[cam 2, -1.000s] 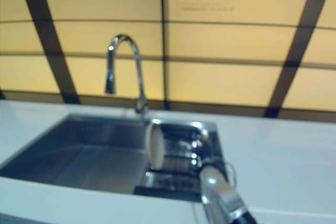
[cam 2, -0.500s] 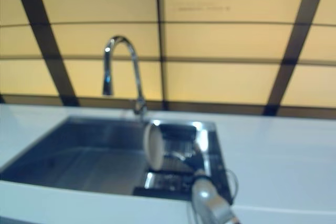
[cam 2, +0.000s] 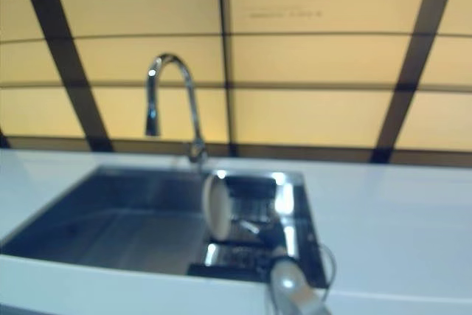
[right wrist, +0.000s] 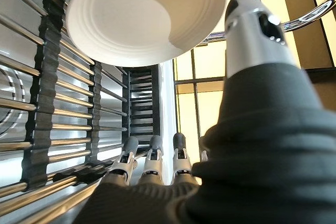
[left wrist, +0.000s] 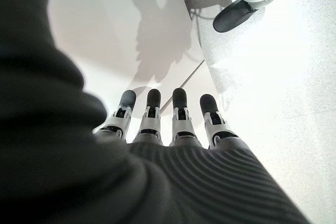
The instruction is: Take plates into dishwasher
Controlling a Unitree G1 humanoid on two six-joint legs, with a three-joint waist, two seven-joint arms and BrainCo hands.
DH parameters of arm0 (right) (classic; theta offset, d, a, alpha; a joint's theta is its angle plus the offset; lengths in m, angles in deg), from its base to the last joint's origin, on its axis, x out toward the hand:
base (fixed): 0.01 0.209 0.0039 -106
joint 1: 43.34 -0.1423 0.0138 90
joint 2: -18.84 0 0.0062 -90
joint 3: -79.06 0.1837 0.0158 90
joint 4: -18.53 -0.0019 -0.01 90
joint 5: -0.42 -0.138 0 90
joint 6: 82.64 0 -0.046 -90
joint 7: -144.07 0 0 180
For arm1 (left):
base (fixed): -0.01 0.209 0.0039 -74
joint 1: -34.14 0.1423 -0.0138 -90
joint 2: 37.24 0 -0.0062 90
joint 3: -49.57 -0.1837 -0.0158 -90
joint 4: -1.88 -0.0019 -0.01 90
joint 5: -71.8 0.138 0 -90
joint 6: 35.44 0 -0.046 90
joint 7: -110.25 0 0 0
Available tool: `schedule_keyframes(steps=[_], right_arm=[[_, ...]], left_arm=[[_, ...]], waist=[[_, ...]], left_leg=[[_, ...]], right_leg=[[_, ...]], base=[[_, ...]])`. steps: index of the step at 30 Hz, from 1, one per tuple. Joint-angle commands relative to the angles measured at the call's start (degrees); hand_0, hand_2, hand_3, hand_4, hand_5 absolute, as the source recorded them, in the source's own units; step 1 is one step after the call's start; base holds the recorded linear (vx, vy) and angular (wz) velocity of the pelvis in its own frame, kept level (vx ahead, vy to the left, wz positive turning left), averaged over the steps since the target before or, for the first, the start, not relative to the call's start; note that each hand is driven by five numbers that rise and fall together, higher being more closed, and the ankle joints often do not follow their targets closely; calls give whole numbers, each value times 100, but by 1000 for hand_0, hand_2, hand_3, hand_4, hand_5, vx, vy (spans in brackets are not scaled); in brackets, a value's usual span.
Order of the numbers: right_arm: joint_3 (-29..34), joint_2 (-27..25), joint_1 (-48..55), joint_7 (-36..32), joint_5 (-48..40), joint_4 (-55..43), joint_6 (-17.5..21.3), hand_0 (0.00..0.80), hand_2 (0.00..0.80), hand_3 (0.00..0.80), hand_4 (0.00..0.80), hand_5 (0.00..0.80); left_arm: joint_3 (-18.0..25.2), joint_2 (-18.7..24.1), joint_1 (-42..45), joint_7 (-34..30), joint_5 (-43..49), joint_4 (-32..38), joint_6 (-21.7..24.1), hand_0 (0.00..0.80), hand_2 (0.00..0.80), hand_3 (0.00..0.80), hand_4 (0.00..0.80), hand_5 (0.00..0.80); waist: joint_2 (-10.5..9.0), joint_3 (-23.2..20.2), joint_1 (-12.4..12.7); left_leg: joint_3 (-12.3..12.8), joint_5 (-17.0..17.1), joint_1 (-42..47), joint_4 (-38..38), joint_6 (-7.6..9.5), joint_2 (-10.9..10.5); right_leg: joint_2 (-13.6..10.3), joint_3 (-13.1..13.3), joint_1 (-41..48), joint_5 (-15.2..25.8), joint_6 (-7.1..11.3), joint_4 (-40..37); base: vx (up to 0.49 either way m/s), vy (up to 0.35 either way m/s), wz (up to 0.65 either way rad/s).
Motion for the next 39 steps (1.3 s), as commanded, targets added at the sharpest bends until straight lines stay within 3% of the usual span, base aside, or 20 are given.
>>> schedule_keyframes(steps=[1, 14, 19, 39], right_arm=[[230, 148, -105, -182, 2, 25, 581, 0, 0, 0, 0, 0], [170, -56, -182, -679, 431, -220, 988, 0, 0, 0, 0, 0], [153, -112, -348, -554, 340, -373, 776, 0, 0, 0, 0, 0], [202, -133, -665, -665, 361, -282, 662, 0, 0, 0, 0, 0]], left_arm=[[-186, -156, -406, 123, -115, -487, 145, 0, 0, 0, 0, 0], [-153, -125, -403, 45, -25, -532, 127, 0, 0, 0, 0, 0], [-153, -99, -408, -9, 25, -514, 134, 0, 0, 0, 0, 0], [-99, -83, -316, -17, 94, -516, 187, 0, 0, 0, 0, 0]], waist=[[-134, 69, 90], [-162, 57, 105], [-167, 82, 132], [-206, 56, 201]], left_leg=[[-44, -406, -56, 18, 261, -386], [-27, -410, -46, 18, 257, -384], [-30, -416, -25, 18, 256, -383], [-50, -419, 24, 18, 225, -360]], right_leg=[[-255, -100, 66, -293, 591, 254], [-249, -157, 98, -287, 585, 209], [-246, -175, 115, -299, 576, 213], [-212, -234, 217, -284, 536, 134]], base=[[0, 0, 0], [0, 0, 0], [0, 0, 0], [0, 0, 0]])
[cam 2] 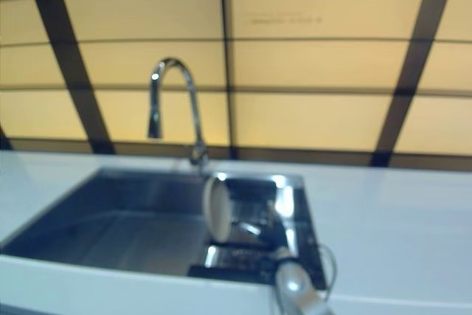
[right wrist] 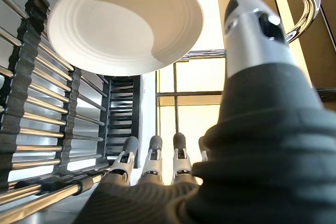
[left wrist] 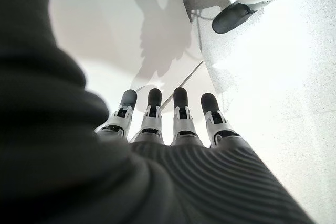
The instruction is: Take plates into dishwasher
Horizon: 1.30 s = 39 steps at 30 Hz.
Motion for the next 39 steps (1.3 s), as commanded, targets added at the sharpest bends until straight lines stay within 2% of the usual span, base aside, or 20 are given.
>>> schedule_keyframes(steps=[1, 9, 15, 19, 22, 26, 39], right_arm=[[218, 31, -702, -96, 155, -358, 246, 0, 0, 0, 0, 0], [294, -107, -1082, -117, 330, -437, 346, 0, 0, 0, 0, 0], [313, -156, -1384, -63, 305, -618, 174, 0, 0, 0, 0, 0], [306, -144, -1621, 55, 175, -699, -60, 0, 0, 0, 0, 0], [295, -65, -1668, 67, -288, -691, -428, 0, 0, 0, 0, 0], [226, 32, -1468, -122, -709, -500, -670, 0, 0, 0, 0, 0], [15, 267, -496, -742, -630, 297, -354, 0, 0, 0, 0, 0]], left_arm=[[-105, -106, -374, 53, 44, -462, 175, 0, 0, 0, 0, 0], [-91, -102, -312, 48, 72, -481, 172, 0, 0, 0, 0, 0], [-119, -91, -289, 21, 136, -507, 208, 0, 0, 0, 0, 0], [-147, -91, -302, -11, 148, -510, 205, 0, 0, 0, 0, 0], [-167, -95, -300, -13, 151, -505, 192, 0, 0, 0, 0, 0], [-183, -78, -271, -14, 131, -481, 189, 0, 0, 0, 0, 0], [-139, -104, -303, 13, 19, -374, 84, 0, 0, 0, 0, 0]], waist=[[-197, 121, 194], [-238, 116, 270], [-253, 117, 318], [-253, 125, 335], [-259, 116, 334], [-263, 96, 313], [-232, 96, 231]], left_leg=[[-34, -400, 20, 20, 219, -369], [-66, -382, 8, 20, 211, -368], [-84, -382, 15, 20, 219, -379], [-91, -388, 20, 20, 214, -380], [-79, -382, 14, 20, 208, -376], [-68, -377, 8, 20, 204, -376], [-19, -357, -4, 20, 221, -372]], right_leg=[[-209, -179, 211, -275, 539, 148], [-189, -219, 227, -278, 512, 137], [-175, -219, 251, -276, 482, 106], [-171, -213, 262, -269, 471, 85], [-170, -205, 256, -262, 467, 83], [-169, -192, 246, -260, 467, 85], [-188, -209, 207, -312, 487, 180]], base=[[0, 0, 0], [2, -1, 1], [8, -2, 1], [0, 0, 0], [0, 0, 0], [0, 0, 0], [0, 0, 0]])
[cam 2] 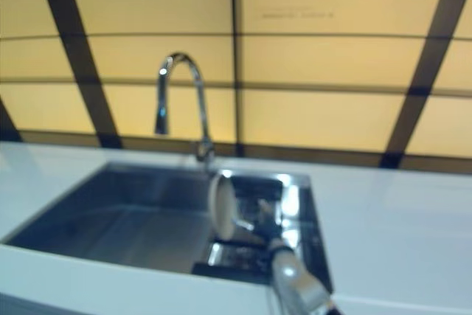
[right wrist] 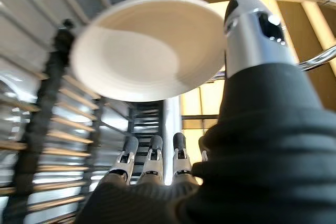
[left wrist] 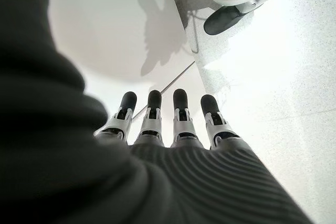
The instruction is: Take plates into dishwasher
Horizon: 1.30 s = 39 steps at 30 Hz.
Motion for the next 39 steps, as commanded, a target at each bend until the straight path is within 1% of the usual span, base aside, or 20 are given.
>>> schedule_keyframes(steps=[1, 3, 5, 12, 14, 17, 19, 21, 22, 24, 25, 29, 33, 37, 39], right_arm=[[28, 246, -51, -273, -95, -41, 484, 0, 0, 0, 0, 0], [-11, 273, 73, -423, 5, 4, 649, 0, 0, 0, 0, 0], [-28, 272, 127, -488, 29, 21, 704, 0, 0, 0, 0, 0], [-80, 201, 214, -666, 323, 10, 1077, 0, 0, 0, 0, 0], [-94, 168, 190, -608, 303, -33, 1092, 0, 0, 0, 0, 0], [-46, 157, 126, -383, 246, -88, 992, 0, 0, 0, 0, 0], [-6, 149, 45, -310, 246, -132, 1020, 0, 0, 0, 0, 0], [36, 131, -51, -440, 399, -169, 1192, 0, 0, 0, 0, 0], [43, 103, -123, -460, 380, -247, 1176, 0, 0, 0, 0, 0], [58, 45, -252, -532, 335, -417, 1047, 0, 0, 0, 0, 0], [61, 28, -345, -820, 211, -459, 994, 0, 0, 0, 0, 0], [34, 20, -725, -517, 40, -769, 751, 0, 0, 0, 0, 0], [116, 80, -1234, -116, -134, -982, 345, 0, 0, 0, 0, 0], [107, 149, -1622, 87, -305, -1053, -103, 0, 0, 0, 0, 0], [81, 175, -1760, 172, -359, -1042, -207, 0, 0, 0, 0, 0]], left_arm=[[-149, -184, -337, 22, 10, -380, 80, 0, 0, 0, 0, 0], [-157, -193, -338, 46, -13, -367, 90, 0, 0, 0, 0, 0], [-154, -189, -342, 47, -25, -353, 93, 0, 0, 0, 0, 0], [-154, -184, -335, 7, -21, -298, 71, 0, 0, 0, 0, 0], [-176, -195, -341, 18, -28, -285, 54, 0, 0, 0, 0, 0], [-181, -193, -341, 8, 20, -259, 12, 0, 0, 0, 0, 0], [-206, -192, -354, 18, 22, -294, 17, 0, 0, 0, 0, 0], [-206, -177, -366, 1, 38, -329, 42, 0, 0, 0, 0, 0], [-213, -176, -381, -9, 44, -333, 50, 0, 0, 0, 0, 0], [-218, -160, -382, -27, 69, -317, 61, 0, 0, 0, 0, 0], [-222, -160, -391, -31, 83, -319, 61, 0, 0, 0, 0, 0], [-280, -137, -433, -53, 128, -320, 38, 0, 0, 0, 0, 0], [-319, -124, -462, -57, 137, -361, 63, 0, 0, 0, 0, 0], [-353, -128, -520, -74, 142, -416, 47, 0, 0, 0, 0, 0], [-362, -130, -534, -77, 146, -447, 60, 0, 0, 0, 0, 0]], waist=[[-185, 14, 98], [-179, 31, 90], [-175, 33, 85], [-165, 27, 98], [-166, 29, 108], [-175, 36, 128], [-187, 37, 132], [-195, 42, 136], [-196, 49, 139], [-203, 54, 147], [-208, 58, 156], [-231, 75, 194], [-239, 66, 234], [-243, 44, 258], [-246, 44, 271]], left_leg=[[44, -355, 10, 19, 230, -371], [36, -360, 22, 19, 236, -378], [29, -354, 21, 19, 232, -379], [18, -352, 18, 19, 233, -385], [10, -353, 18, 19, 235, -386], [0, -359, 17, 19, 240, -389], [11, -362, 13, 19, 243, -385], [19, -363, 17, 19, 244, -382], [18, -362, 19, 19, 245, -383], [19, -366, 25, 19, 244, -381], [20, -370, 29, 19, 248, -383], [11, -372, 40, 19, 250, -387], [4, -369, 43, 19, 244, -385], [-6, -368, 46, 19, 245, -389], [-10, -372, 52, 19, 248, -391]], right_leg=[[-188, -145, 198, -300, 497, 190], [-190, -155, 206, -303, 501, 195], [-193, -163, 207, -297, 506, 193], [-203, -196, 216, -297, 526, 180], [-207, -215, 227, -298, 525, 172], [-211, -228, 226, -293, 531, 170], [-210, -231, 228, -290, 530, 160], [-209, -231, 227, -285, 529, 158], [-209, -233, 226, -276, 530, 153], [-202, -224, 230, -272, 526, 145], [-201, -220, 234, -273, 524, 144], [-198, -223, 245, -261, 515, 135], [-195, -222, 249, -255, 496, 134], [-193, -210, 251, -258, 474, 137], [-192, -205, 262, -260, 463, 130]], base=[[0, 0, 0], [0, 0, 0], [0, 0, 0], [0, 0, 0], [0, 0, 0], [0, 0, 0], [0, 0, 0], [0, 0, 0], [0, 0, 0], [0, 0, 0], [0, 0, 0], [0, 0, 0], [0, 0, 0], [0, 0, 0], [0, 0, 0]])
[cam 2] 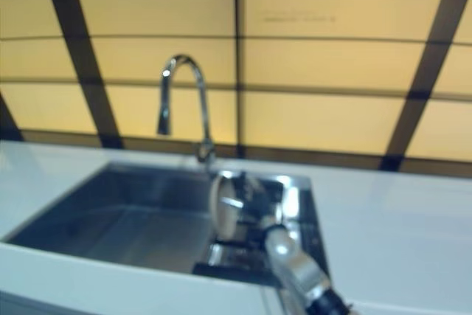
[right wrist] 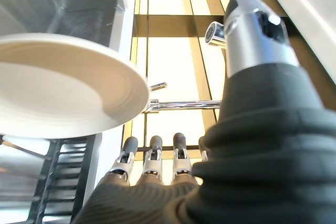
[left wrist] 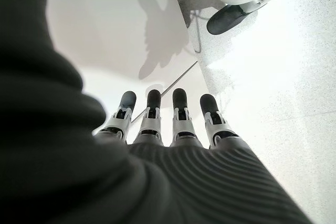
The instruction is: Take plates into dishwasher
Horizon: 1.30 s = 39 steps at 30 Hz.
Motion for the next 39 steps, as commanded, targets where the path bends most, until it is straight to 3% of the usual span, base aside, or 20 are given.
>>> schedule_keyframes(steps=[1, 10, 31, 39], right_arm=[[58, 149, -745, 242, -275, -399, -80, 0, 0, 0, 0, 0], [-40, 264, -997, 397, -402, -359, -263, 0, 0, 0, 0, 0], [-392, 430, -424, 263, -497, -323, -139, 0, 0, 0, 0, 0], [-383, 470, 12, 149, -334, 47, 253, 0, 0, 0, 0, 0]], left_arm=[[-344, -137, -520, -71, 140, -477, 76, 0, 0, 0, 0, 0], [-372, -127, -571, -100, 137, -531, 91, 0, 0, 0, 0, 0], [-442, -127, -539, -77, 63, -341, -16, 0, 0, 0, 0, 0], [-459, -180, -537, 1, -54, -294, -48, 0, 0, 0, 0, 0]], waist=[[-209, 67, 256], [-221, 53, 287], [-194, 89, 262], [-172, 107, 203]], left_leg=[[9, -374, 43, 15, 241, -386], [-10, -359, 45, 15, 237, -388], [-13, -359, 48, 15, 242, -388], [3, -366, 42, 15, 253, -386]], right_leg=[[-189, -191, 247, -259, 459, 123], [-189, -186, 265, -269, 439, 132], [-205, -192, 247, -296, 455, 171], [-205, -174, 223, -310, 468, 201]], base=[[0, 0, 0], [0, 0, 0], [0, 0, 0], [0, 0, 0]])
